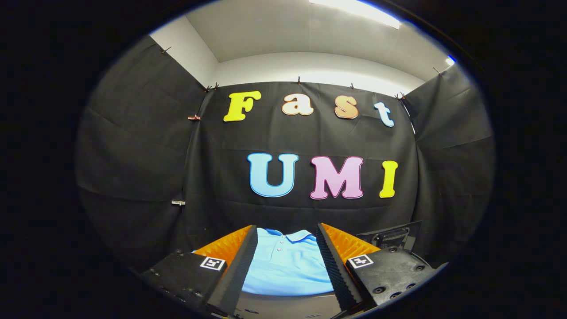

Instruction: Put the clothes into the washing machine and then close the washing machine lid.

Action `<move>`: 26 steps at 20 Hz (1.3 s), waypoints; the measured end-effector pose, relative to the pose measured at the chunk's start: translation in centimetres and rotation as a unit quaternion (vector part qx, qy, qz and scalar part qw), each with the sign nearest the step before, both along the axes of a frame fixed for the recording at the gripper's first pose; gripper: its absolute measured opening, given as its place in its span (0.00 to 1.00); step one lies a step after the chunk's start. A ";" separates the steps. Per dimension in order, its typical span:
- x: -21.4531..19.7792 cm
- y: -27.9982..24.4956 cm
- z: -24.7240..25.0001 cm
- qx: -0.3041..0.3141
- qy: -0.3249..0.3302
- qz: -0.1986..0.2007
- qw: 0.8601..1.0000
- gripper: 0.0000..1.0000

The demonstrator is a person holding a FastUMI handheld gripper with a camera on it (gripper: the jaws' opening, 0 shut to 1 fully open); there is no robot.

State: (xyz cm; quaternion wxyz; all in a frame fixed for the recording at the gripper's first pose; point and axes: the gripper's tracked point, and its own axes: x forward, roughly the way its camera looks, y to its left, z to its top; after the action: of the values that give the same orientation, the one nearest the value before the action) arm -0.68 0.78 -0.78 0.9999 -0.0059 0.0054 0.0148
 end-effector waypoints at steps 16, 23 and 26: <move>1.2 0.3 -1.5 0.000 0.023 0.013 1.000 0.84; 4.9 0.8 -2.7 -0.007 0.049 0.009 0.999 0.84; 6.8 0.7 -4.1 -0.014 0.075 0.000 0.997 0.84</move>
State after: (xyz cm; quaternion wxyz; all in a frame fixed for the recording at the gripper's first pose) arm 6.11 1.53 -4.84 0.9965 -0.0185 0.0802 0.0153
